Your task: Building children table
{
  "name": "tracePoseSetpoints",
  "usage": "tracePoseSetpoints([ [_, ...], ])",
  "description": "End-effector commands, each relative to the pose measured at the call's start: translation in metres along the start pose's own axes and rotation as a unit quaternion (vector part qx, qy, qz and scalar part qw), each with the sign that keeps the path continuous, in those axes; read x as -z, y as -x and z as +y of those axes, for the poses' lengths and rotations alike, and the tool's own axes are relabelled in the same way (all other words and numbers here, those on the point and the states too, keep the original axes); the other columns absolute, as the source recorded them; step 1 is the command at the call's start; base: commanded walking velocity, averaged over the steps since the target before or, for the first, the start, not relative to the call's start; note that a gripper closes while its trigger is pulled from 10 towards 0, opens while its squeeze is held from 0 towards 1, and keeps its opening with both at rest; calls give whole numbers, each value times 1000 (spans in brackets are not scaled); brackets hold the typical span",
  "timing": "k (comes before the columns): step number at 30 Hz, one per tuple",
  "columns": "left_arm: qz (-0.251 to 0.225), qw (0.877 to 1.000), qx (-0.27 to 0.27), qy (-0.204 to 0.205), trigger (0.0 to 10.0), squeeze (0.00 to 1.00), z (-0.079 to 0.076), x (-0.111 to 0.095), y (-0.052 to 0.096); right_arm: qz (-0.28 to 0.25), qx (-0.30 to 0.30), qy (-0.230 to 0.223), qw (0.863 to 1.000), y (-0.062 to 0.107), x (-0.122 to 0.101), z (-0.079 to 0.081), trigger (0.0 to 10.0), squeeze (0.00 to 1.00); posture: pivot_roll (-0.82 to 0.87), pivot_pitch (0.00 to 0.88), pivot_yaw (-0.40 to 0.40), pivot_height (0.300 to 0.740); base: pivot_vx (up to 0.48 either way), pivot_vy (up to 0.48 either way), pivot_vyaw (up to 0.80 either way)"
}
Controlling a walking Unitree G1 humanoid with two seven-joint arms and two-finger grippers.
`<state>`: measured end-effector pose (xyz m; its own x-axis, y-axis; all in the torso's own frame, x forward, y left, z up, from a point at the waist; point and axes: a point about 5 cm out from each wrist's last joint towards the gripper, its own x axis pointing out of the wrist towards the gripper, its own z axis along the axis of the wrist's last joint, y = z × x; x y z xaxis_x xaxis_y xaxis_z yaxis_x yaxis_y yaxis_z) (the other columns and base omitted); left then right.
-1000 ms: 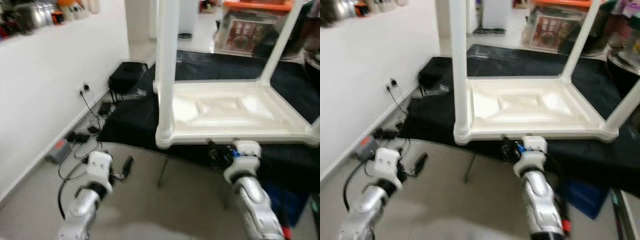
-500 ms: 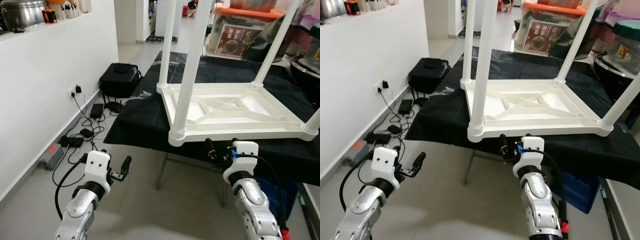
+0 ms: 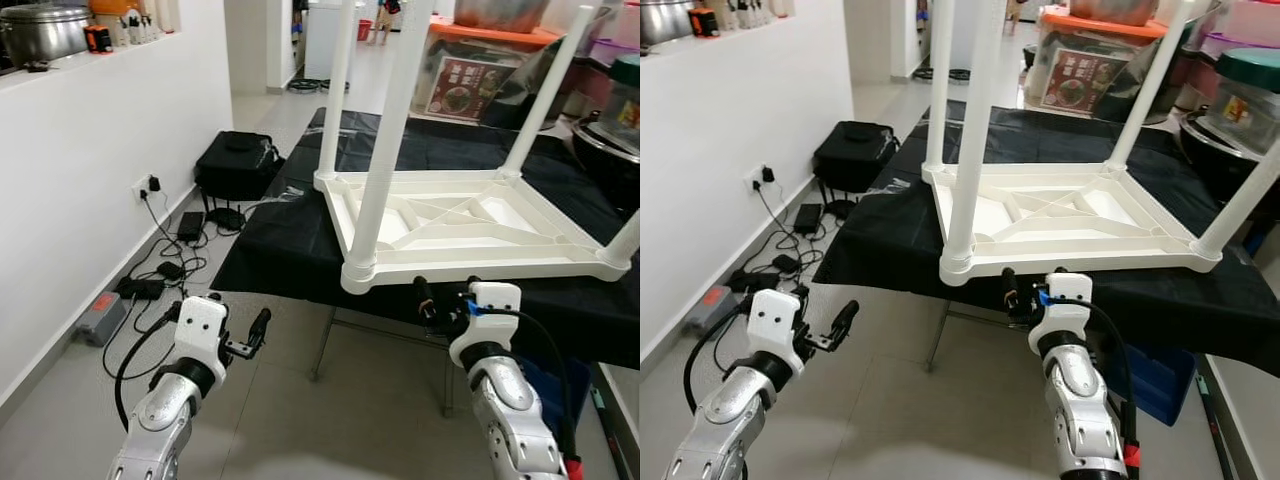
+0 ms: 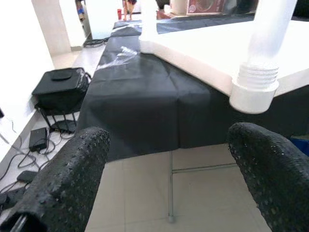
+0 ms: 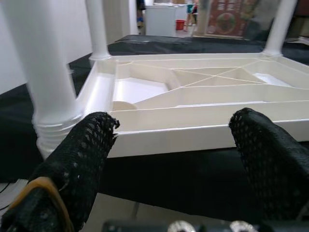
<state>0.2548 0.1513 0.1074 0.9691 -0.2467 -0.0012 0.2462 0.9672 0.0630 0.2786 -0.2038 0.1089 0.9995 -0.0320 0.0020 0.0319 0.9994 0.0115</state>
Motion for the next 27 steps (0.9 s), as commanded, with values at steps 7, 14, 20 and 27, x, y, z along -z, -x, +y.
tracePoseSetpoints([
  [7, -10, 1000, -15, -6, 10000, 0, 6, -8, -2, -20, 55, -17, 998, -4, -10, -19, 10000, 0, 107, 0, -42, 740, 105, 0, 0],
  [14, -71, 991, -109, -21, 10000, 0, 45, -47, -8, -61, 119, -5, 991, -17, -37, -57, 10000, 0, 122, 0, -50, 740, 0, 0, 0],
  [20, -90, 986, -136, -37, 10000, 0, 60, -59, -8, -73, 141, -7, 987, -20, -45, -69, 10000, 0, 126, 0, -50, 740, 0, 0, 0],
  [27, -95, 984, -145, -47, 10000, 0, 64, -65, -10, -77, 161, -6, 984, -19, -49, -82, 10000, 0, 125, 0, -45, 740, 0, 0, 0],
])
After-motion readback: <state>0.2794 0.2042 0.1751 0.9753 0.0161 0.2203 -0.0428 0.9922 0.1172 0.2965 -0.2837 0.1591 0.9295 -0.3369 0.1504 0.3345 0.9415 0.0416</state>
